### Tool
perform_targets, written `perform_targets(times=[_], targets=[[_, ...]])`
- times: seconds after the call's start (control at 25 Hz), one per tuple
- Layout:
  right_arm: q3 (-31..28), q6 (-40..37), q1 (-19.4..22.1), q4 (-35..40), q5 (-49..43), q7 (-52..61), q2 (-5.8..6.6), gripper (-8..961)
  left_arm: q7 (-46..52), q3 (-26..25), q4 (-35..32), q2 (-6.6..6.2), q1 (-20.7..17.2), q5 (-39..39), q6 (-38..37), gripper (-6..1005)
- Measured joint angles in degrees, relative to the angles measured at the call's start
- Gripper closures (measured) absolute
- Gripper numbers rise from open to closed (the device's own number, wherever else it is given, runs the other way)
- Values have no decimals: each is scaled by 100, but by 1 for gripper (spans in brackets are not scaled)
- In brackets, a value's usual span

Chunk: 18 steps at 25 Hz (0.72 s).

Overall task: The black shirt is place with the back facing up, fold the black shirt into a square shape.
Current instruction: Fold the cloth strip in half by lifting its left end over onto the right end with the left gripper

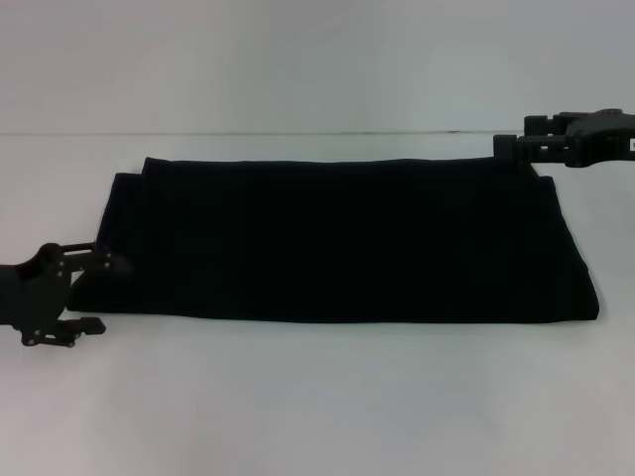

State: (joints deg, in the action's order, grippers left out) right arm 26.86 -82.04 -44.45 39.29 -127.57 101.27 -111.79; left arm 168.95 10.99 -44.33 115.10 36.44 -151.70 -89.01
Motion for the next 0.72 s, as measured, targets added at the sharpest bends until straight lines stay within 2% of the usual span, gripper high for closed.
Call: perform_targets(times=[0.2,0.72], targets=[[4,15,-2,0,87,-2,-12,144,152,-11,167,9,-20,-10,407,120],[4,49,32,-3,243,-73,-33,145,166,-243,579,-6,-16,-9,754,120]])
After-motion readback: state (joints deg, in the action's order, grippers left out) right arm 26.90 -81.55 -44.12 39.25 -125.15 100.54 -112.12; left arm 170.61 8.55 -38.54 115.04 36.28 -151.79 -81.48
